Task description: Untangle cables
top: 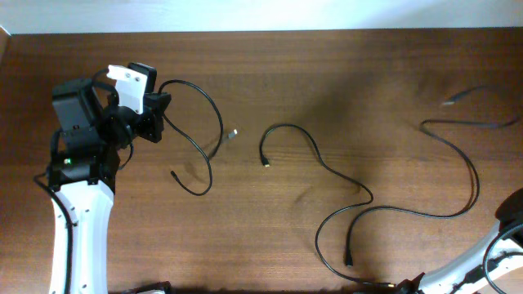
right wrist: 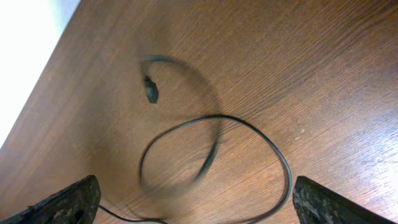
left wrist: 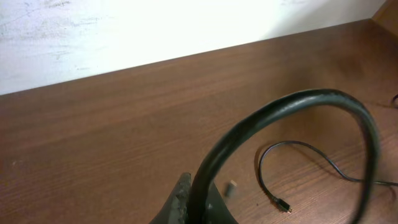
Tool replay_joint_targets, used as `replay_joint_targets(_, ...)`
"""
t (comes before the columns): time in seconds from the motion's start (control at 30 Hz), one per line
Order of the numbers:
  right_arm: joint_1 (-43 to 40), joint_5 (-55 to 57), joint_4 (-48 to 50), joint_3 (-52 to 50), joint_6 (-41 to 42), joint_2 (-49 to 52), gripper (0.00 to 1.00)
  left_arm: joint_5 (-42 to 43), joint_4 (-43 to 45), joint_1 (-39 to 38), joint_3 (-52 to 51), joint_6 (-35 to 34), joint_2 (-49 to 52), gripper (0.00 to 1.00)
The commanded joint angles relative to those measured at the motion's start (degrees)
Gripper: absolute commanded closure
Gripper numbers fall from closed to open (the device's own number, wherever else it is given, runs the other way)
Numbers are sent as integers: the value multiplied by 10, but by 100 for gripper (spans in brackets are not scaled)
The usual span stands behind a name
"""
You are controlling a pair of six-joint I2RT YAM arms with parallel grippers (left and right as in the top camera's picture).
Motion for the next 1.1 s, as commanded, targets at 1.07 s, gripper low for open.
replay_joint_targets(1.07, 172, 228, 670, -917, -255, -296, 8, 10, -6, -1, 3, 9, -7, 100)
